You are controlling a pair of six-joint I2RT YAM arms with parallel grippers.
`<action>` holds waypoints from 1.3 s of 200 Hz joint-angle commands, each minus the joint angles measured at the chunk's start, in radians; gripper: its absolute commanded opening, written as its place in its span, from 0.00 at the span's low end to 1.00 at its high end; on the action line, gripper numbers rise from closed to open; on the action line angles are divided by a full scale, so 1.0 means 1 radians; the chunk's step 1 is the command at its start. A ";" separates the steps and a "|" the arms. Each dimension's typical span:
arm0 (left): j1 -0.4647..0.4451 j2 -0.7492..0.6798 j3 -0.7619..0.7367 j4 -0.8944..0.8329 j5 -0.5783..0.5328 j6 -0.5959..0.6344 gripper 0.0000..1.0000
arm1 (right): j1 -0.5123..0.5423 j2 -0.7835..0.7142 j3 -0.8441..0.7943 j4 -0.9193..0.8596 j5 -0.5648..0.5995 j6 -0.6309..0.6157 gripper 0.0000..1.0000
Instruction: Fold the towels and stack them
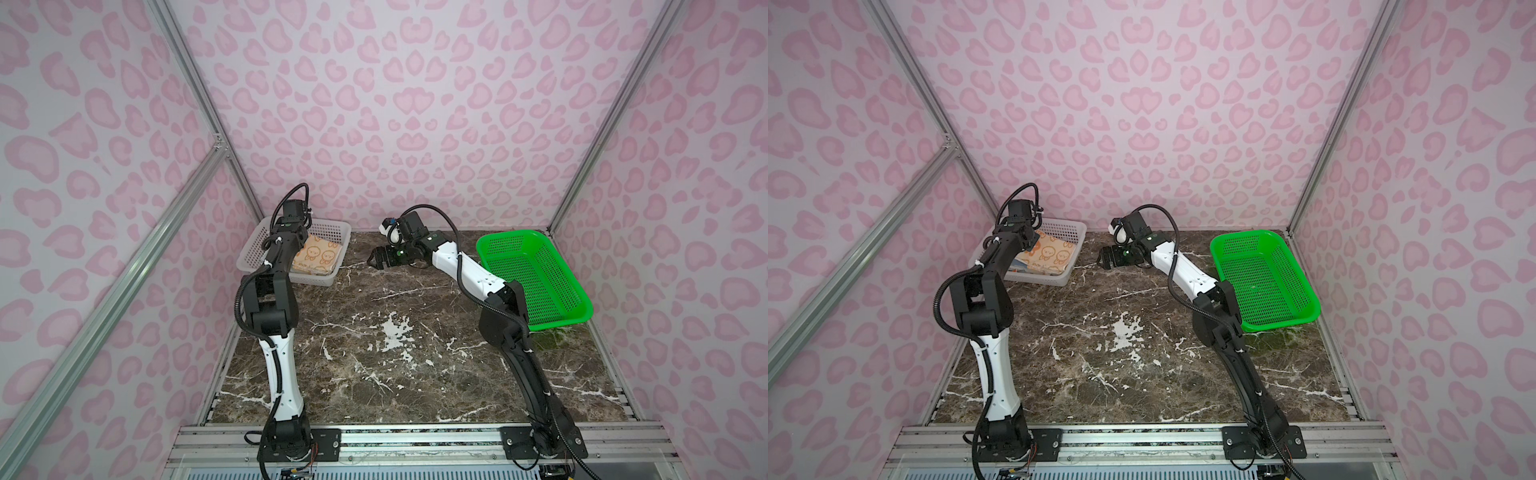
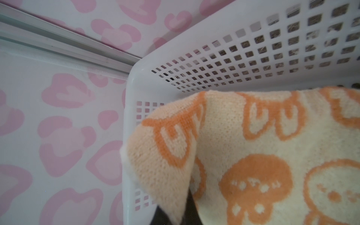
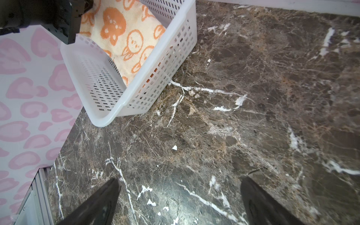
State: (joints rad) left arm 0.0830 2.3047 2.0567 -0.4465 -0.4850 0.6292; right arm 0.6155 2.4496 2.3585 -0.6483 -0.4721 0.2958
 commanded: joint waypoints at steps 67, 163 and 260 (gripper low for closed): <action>0.011 0.086 0.003 0.066 -0.081 -0.028 0.04 | 0.003 -0.011 -0.010 -0.010 0.000 -0.008 0.99; 0.015 0.047 -0.035 0.169 -0.168 -0.071 0.98 | 0.003 -0.026 -0.004 -0.010 -0.006 -0.009 0.99; -0.093 -0.253 -0.141 0.204 -0.073 -0.116 0.97 | -0.064 -0.233 -0.076 -0.186 0.331 -0.101 0.99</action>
State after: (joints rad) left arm 0.0376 2.2341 1.9388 -0.3119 -0.5907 0.5049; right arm 0.5732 2.2757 2.3360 -0.7452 -0.3393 0.2375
